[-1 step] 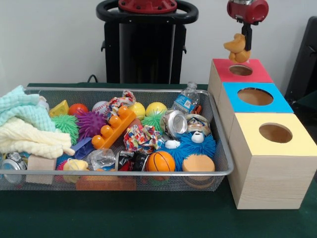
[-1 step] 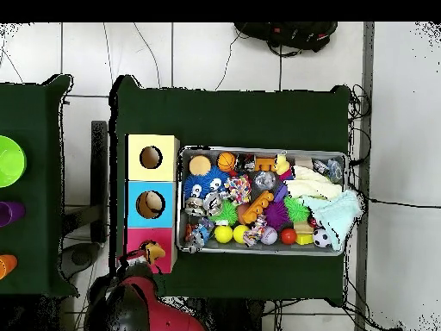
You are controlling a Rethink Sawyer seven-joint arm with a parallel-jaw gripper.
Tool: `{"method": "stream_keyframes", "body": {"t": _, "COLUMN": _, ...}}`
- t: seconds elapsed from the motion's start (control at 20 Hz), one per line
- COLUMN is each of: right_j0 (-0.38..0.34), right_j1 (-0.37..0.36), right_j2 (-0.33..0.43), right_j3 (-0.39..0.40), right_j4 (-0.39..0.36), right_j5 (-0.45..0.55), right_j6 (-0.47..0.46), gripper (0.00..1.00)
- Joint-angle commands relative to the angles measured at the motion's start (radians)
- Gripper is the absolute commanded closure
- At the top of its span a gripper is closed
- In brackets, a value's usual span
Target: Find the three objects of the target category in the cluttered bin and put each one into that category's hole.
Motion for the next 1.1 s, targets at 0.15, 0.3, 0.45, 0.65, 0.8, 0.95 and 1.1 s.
{"method": "stream_keyframes", "body": {"t": 0.15, "right_j0": 0.011, "right_j1": 0.064, "right_j2": 0.040, "right_j3": -0.021, "right_j4": 0.010, "right_j5": -0.059, "right_j6": 0.248, "gripper": 1.00}}
{"method": "stream_keyframes", "body": {"t": 0.3, "right_j0": 0.068, "right_j1": 0.085, "right_j2": -0.007, "right_j3": -0.041, "right_j4": 0.050, "right_j5": -0.052, "right_j6": 0.242, "gripper": 1.00}}
{"method": "stream_keyframes", "body": {"t": 0.45, "right_j0": 0.120, "right_j1": 0.107, "right_j2": -0.038, "right_j3": -0.057, "right_j4": 0.080, "right_j5": -0.066, "right_j6": 0.249, "gripper": 1.00}}
{"method": "stream_keyframes", "body": {"t": 0.65, "right_j0": 0.182, "right_j1": 0.123, "right_j2": -0.077, "right_j3": -0.082, "right_j4": 0.114, "right_j5": -0.053, "right_j6": 0.246, "gripper": 1.00}}
{"method": "stream_keyframes", "body": {"t": 0.8, "right_j0": 0.183, "right_j1": 0.125, "right_j2": -0.074, "right_j3": -0.084, "right_j4": 0.114, "right_j5": -0.054, "right_j6": 0.250, "gripper": 0.00}}
{"method": "stream_keyframes", "body": {"t": 0.95, "right_j0": 0.172, "right_j1": 0.123, "right_j2": -0.060, "right_j3": -0.079, "right_j4": 0.106, "right_j5": -0.062, "right_j6": 0.257, "gripper": 0.00}}
{"method": "stream_keyframes", "body": {"t": 1.1, "right_j0": 0.156, "right_j1": 0.118, "right_j2": -0.039, "right_j3": -0.071, "right_j4": 0.093, "right_j5": -0.072, "right_j6": 0.271, "gripper": 0.00}}
